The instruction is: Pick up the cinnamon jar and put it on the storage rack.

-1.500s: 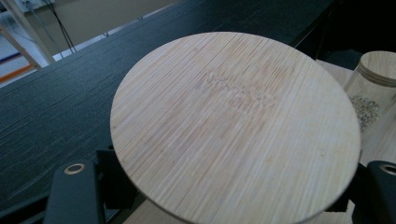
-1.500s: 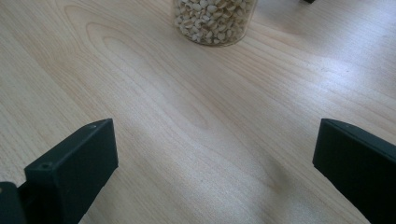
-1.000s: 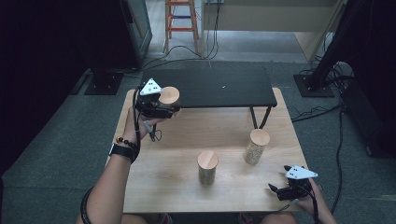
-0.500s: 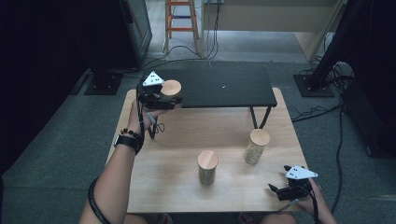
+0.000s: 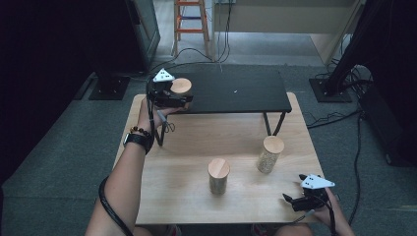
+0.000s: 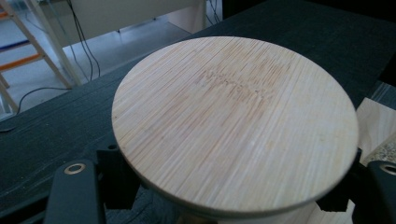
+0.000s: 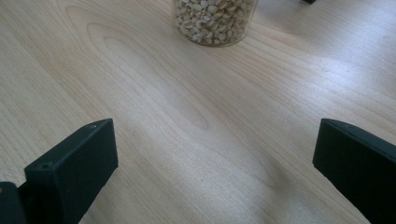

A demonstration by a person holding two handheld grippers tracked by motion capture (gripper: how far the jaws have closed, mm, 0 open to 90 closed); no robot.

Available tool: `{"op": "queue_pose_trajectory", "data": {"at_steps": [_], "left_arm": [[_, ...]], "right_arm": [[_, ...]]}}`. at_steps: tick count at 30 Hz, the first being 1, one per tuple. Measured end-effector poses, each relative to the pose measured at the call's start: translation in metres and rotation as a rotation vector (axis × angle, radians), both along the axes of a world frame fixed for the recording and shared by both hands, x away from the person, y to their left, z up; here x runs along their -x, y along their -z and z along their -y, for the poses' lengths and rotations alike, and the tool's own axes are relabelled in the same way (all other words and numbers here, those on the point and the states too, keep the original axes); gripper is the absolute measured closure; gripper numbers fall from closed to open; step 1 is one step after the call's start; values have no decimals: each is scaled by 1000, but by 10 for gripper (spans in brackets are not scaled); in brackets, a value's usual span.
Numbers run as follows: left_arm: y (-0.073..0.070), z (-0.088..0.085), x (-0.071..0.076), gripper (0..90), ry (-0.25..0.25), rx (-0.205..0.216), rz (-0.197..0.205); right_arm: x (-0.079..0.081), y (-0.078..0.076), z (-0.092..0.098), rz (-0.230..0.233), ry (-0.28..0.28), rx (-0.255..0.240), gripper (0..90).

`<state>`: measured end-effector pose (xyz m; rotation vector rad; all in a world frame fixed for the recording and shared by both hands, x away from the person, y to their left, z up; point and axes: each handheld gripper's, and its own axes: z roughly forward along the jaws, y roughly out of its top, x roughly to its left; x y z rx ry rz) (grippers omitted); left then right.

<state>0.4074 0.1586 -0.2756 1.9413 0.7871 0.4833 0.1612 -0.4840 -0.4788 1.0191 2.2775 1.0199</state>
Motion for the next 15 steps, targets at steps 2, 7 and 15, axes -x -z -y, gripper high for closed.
{"op": "queue_pose_trajectory", "data": {"at_steps": [2,7,15], "left_arm": [[0,1,-3,260,-5,-2,-1],[-7,7,-15,260,-32,-24,-22],[-11,14,-25,260,-59,-39,-32]], "right_arm": [[0,0,0,1,0,-1,0],[0,0,0,1,-1,0,0],[0,0,0,3,-5,3,0]]}}
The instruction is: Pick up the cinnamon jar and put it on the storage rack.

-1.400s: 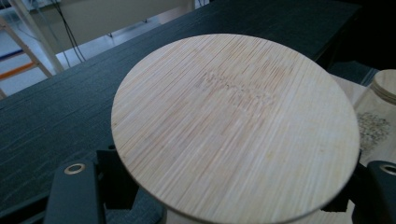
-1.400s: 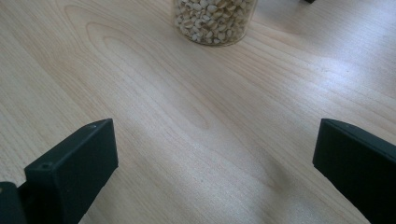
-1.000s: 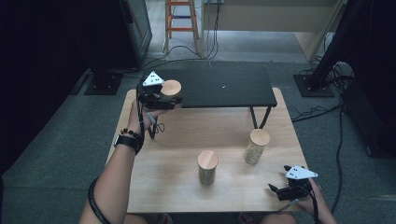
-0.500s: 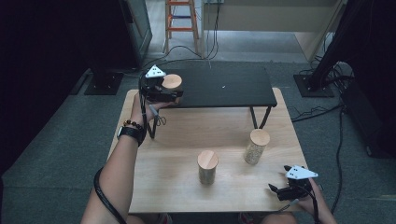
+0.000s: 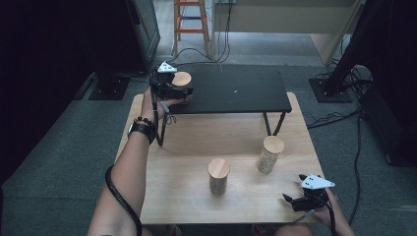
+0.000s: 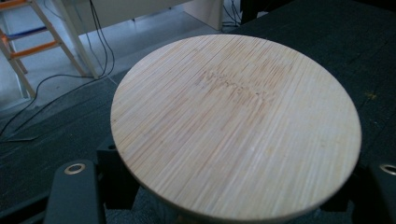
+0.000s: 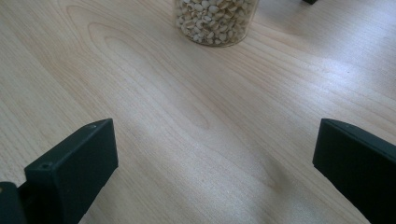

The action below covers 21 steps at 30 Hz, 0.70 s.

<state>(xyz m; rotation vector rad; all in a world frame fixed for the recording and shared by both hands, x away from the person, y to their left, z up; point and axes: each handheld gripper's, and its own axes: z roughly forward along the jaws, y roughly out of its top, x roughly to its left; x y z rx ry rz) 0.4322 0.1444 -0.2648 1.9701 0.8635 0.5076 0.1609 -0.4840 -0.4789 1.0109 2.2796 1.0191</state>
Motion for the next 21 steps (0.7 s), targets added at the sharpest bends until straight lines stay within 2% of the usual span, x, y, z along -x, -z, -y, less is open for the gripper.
{"op": "queue_pose_trajectory", "data": {"at_steps": [4,11,13,17,20,21], "left_arm": [[0,0,-3,260,-16,4,-2],[-5,13,-7,260,-75,-21,-13],[-5,15,-8,260,-92,-15,-16],[-4,16,-5,259,-101,-16,-11],[-4,15,-2,253,-89,-32,2],[-4,15,-2,226,-89,-27,-4]], "right_arm": [[0,0,-1,2,-4,6,0],[0,0,0,3,-9,6,0],[0,0,0,3,-11,6,0],[-1,0,0,-1,-13,3,0],[-1,0,0,0,-17,5,0],[-2,0,0,1,-18,6,0]]}}
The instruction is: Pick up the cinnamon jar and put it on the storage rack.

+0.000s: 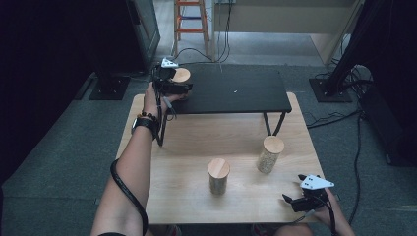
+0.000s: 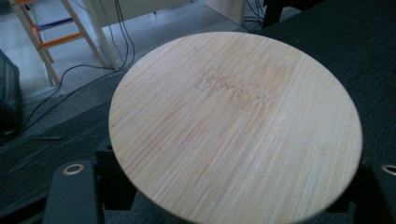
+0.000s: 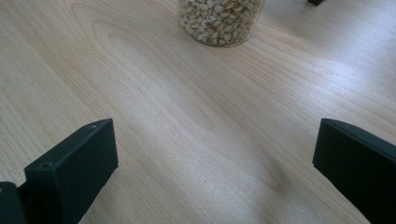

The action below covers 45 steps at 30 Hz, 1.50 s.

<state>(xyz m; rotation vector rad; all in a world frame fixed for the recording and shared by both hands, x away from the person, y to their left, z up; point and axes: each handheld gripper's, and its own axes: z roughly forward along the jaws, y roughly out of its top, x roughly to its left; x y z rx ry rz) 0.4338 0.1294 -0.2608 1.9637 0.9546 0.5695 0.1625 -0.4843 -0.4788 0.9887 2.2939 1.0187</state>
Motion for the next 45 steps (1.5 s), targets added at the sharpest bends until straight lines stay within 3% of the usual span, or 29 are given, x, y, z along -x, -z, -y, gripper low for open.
{"op": "queue_pose_trajectory", "data": {"at_steps": [2,3,4,6,8,11,13,17,27,30,35,39,45], "left_arm": [[-1,0,-1,134,6,-2,-23],[-2,4,1,38,-9,-24,-20],[-2,3,4,5,-14,-22,-12],[-1,-4,6,5,-7,15,-6],[-2,-8,9,5,-6,27,3],[-6,-9,12,6,6,-13,-5],[-6,-12,15,6,7,-17,-4],[1,-27,26,7,-8,57,1],[6,-34,42,7,20,5,11],[10,-41,50,6,23,35,20],[18,-47,59,7,14,38,19],[22,-52,68,7,10,65,25],[24,-53,79,11,18,54,38]], "right_arm": [[0,0,0,1,-1,1,0],[0,0,0,0,0,0,0],[0,0,0,0,0,1,0],[0,0,0,0,0,1,0],[0,0,0,-1,1,2,0],[0,0,0,0,3,0,0],[0,0,0,0,3,-1,0],[0,0,0,0,2,1,0],[0,0,-1,0,5,4,0],[1,0,-1,-1,6,4,0],[1,0,-1,0,7,3,0],[1,0,-2,0,7,6,0],[1,0,-2,0,7,7,0]]}}
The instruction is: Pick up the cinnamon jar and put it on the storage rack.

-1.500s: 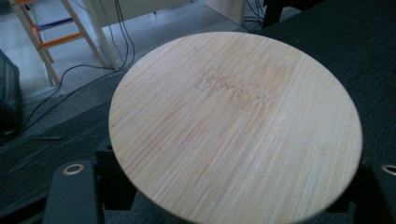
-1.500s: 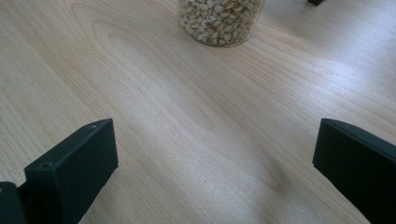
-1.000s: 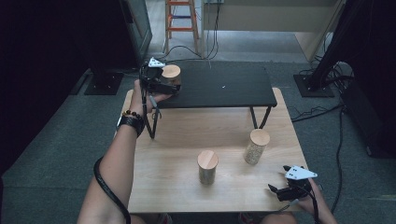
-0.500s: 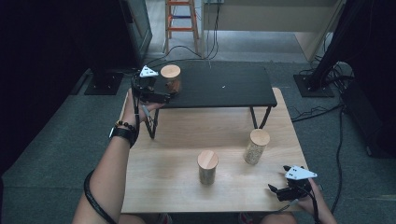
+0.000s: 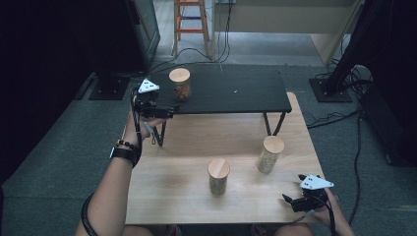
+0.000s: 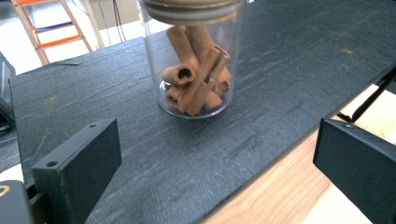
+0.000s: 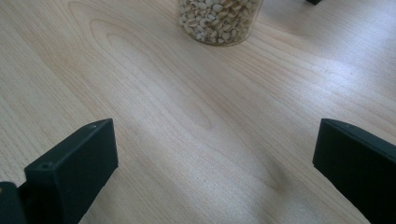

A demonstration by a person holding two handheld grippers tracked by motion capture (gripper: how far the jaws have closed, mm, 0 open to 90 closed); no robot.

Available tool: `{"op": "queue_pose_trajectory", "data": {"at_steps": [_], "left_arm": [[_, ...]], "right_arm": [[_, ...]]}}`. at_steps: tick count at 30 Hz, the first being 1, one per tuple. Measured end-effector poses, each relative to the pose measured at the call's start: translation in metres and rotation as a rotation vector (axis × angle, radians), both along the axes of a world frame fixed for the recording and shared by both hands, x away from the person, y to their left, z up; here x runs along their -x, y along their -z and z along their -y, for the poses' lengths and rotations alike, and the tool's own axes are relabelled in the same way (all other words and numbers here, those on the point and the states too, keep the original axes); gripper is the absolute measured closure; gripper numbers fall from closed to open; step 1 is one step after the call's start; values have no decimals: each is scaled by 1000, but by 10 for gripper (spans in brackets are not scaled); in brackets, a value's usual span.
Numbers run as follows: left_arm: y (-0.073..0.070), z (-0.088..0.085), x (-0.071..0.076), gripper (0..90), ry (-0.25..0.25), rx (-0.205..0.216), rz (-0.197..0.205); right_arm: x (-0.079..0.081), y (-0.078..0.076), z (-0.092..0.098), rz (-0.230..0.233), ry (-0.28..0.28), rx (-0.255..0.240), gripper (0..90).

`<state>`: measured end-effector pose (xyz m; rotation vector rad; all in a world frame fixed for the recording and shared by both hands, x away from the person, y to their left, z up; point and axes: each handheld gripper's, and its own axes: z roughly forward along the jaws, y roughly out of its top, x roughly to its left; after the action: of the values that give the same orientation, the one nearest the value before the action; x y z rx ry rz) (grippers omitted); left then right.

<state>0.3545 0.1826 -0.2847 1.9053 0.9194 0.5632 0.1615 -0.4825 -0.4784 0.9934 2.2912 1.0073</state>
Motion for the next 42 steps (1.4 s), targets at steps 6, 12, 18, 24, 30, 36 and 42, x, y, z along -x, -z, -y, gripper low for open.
{"op": "queue_pose_trajectory", "data": {"at_steps": [6,12,18,24,30,36,42], "left_arm": [[3,-3,8,11,14,20,13],[8,-1,17,11,37,14,20],[14,-5,29,11,50,35,34],[22,-6,38,11,51,27,33],[33,-7,46,19,44,26,38],[43,-8,52,19,32,28,52],[51,-14,54,19,43,47,56]], "right_arm": [[0,0,0,1,3,1,0],[1,0,-1,4,6,2,0],[1,0,-1,4,4,1,0],[1,0,-2,4,8,3,0],[1,0,-2,6,12,6,0],[2,1,-3,6,17,6,0],[1,0,-2,6,17,4,0]]}}
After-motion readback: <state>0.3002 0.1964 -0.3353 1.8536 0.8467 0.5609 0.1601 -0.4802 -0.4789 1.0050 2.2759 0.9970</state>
